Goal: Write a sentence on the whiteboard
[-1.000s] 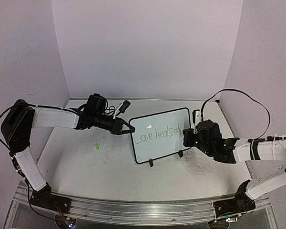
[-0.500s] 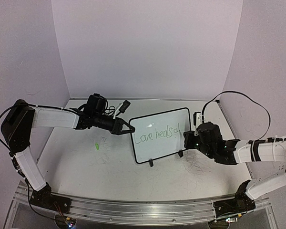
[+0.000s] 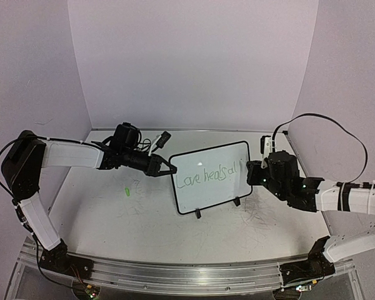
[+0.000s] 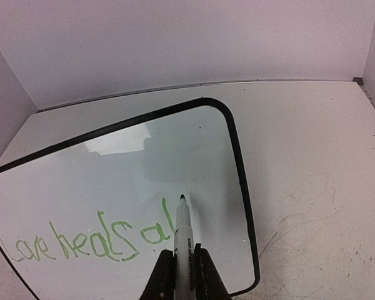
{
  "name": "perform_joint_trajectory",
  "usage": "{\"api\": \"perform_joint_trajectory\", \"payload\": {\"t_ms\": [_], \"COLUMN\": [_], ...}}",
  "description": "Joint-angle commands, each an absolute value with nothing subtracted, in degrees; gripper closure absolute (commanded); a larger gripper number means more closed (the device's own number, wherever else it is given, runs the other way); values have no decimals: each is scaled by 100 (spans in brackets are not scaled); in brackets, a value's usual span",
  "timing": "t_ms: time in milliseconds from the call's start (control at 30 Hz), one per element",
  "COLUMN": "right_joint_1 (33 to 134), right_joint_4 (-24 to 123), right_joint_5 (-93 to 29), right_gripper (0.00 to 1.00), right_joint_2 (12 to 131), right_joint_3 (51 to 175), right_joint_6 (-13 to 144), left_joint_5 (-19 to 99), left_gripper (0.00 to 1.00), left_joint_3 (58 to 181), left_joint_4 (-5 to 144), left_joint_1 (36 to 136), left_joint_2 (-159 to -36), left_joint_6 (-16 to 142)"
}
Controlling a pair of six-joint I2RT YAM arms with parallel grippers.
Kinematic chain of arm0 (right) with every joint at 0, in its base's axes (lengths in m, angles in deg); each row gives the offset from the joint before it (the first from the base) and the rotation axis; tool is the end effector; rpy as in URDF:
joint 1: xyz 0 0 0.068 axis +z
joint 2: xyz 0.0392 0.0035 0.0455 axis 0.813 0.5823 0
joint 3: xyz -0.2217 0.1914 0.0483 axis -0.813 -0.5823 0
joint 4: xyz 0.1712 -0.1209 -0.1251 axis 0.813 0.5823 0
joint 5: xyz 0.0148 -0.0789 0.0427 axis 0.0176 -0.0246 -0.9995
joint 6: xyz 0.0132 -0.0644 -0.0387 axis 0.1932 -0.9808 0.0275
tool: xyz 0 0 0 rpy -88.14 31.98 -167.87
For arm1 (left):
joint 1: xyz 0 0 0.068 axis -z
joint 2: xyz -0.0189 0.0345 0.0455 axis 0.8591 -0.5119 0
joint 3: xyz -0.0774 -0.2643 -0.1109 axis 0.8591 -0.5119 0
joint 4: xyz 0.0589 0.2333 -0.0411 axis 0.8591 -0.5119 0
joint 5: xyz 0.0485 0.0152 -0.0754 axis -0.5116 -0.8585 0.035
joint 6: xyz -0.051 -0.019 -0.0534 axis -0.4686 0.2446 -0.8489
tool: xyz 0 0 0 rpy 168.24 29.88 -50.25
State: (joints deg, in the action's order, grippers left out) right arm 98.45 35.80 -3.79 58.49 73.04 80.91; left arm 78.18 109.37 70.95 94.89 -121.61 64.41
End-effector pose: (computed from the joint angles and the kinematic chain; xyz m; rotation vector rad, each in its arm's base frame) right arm 0.2043 0.1659 0.2652 -0.1200 1.9094 0.4428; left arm 0.2823 -0.2601 0.2445 0.9787 2.0142 -1.3165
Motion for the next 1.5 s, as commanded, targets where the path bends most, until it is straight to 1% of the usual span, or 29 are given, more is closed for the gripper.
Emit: {"api": "perform_joint_trajectory", "payload": {"t_ms": [0,833,1467], "right_joint_1": [9798,9679,9676], "right_joint_4": [3333,3023,3103], "right_joint_5": [-343,-538,-767], "right_gripper": [100,100,100], "right_joint_2": [6066,6479,6429], "right_joint_3": [7519,7608,7105], "right_joint_6": [7920,7921,8256], "left_joint_5": [7907,7922,7923], "left_gripper": [100,100,100], "left_joint_3": [11109,11113,11119], "left_joint_4": [6863,6854,6847], "left_joint_1": [9517,9516,9516], "left_joint_2": [-11920,-11930,-11936], "left_joint_6": [6494,6503,6503]}}
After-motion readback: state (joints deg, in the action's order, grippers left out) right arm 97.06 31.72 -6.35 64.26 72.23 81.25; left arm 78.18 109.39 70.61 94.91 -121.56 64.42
